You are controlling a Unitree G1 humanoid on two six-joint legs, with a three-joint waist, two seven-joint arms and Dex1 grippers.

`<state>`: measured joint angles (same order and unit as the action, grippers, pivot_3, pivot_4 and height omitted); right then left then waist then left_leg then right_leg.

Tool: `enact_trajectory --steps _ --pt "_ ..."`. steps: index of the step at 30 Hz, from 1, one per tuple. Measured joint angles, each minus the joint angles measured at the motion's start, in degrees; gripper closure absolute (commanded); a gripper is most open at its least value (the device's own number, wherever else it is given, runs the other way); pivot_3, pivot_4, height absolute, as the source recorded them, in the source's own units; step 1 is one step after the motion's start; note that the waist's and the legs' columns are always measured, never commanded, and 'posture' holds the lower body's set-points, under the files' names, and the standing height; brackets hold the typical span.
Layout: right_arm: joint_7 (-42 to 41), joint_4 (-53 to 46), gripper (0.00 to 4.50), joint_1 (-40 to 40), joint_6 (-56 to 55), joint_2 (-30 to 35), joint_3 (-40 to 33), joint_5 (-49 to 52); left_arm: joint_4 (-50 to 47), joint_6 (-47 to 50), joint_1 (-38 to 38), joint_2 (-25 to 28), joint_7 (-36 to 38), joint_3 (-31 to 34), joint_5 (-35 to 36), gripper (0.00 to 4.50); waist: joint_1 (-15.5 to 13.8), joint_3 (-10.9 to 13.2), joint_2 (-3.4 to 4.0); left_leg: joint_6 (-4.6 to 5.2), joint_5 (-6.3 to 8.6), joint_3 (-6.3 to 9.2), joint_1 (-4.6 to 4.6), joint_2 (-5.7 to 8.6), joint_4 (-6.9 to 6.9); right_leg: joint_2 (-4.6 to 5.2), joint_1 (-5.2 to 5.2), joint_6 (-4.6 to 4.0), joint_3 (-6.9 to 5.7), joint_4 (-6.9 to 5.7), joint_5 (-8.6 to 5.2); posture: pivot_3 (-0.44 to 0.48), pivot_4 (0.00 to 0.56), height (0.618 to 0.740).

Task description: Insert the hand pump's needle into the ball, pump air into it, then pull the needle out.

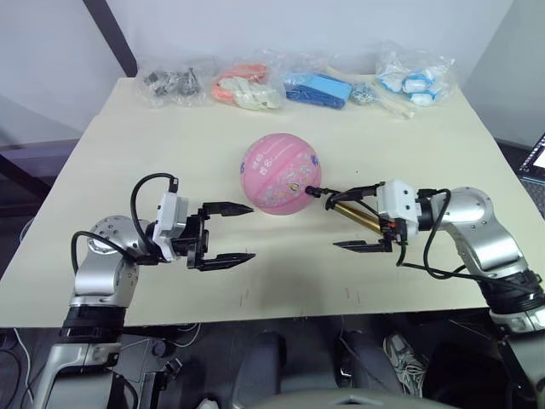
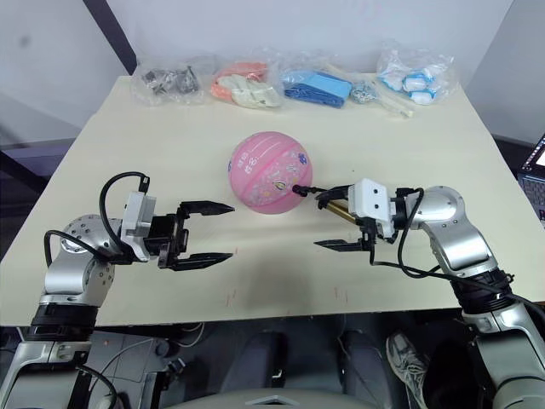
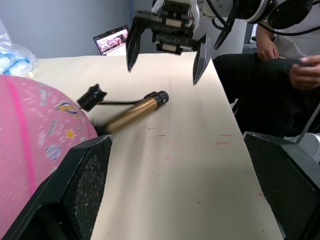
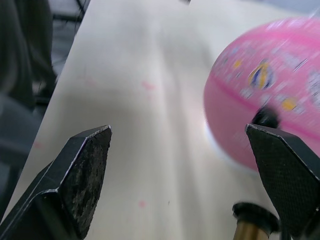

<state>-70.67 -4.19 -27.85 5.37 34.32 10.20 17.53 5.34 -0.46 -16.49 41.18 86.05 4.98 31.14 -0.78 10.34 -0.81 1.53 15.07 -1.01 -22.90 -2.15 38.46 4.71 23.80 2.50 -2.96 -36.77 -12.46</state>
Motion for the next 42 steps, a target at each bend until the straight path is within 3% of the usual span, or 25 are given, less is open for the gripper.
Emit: enact_trajectory --steps 11,19,26,42 --pt "7.1 -6.5 0.02 10.2 4.9 -2.3 -9.2 10.5 0.6 0.5 -2.4 -0.8 -2.8 0.6 0.0 0.0 0.0 0.0 -0.01 0.0 0.0 -0.01 0.02 0.0 0.03 0.0 -0.01 0.0 0.02 -0.04 0.01 0.0 0.15 0.74" --pt "10.6 -7.8 0.02 17.1 4.1 -3.1 -14.0 12.8 2.0 1.2 -5.2 -1.1 -5.1 1.3 -0.3 0.0 0.0 0.0 -0.01 0.0 0.0 -0.02 0.04 0.0 0.04 -0.02 -0.02 0.0 0.06 -0.05 0.01 0.0 0.15 0.74" --pt "11.5 -13.6 0.02 29.0 2.5 -2.9 -22.2 17.1 6.7 2.6 -12.1 -1.9 -9.2 1.5 -1.8 0.0 0.1 0.0 -0.05 0.0 0.0 -0.1 0.14 0.01 0.07 -0.02 -0.08 0.08 0.17 -0.05 0.04 0.0 0.15 0.74" --pt "12.7 -17.5 0.02 31.3 1.6 -3.1 -23.9 19.7 21.4 7.8 -29.9 -9.2 -26.2 -1.7 -12.2 0.0 0.0 0.0 -0.1 0.0 -0.01 -0.06 0.1 0.01 0.2 -0.61 -0.12 0.11 1.02 -0.05 0.12 0.0 0.15 0.74"
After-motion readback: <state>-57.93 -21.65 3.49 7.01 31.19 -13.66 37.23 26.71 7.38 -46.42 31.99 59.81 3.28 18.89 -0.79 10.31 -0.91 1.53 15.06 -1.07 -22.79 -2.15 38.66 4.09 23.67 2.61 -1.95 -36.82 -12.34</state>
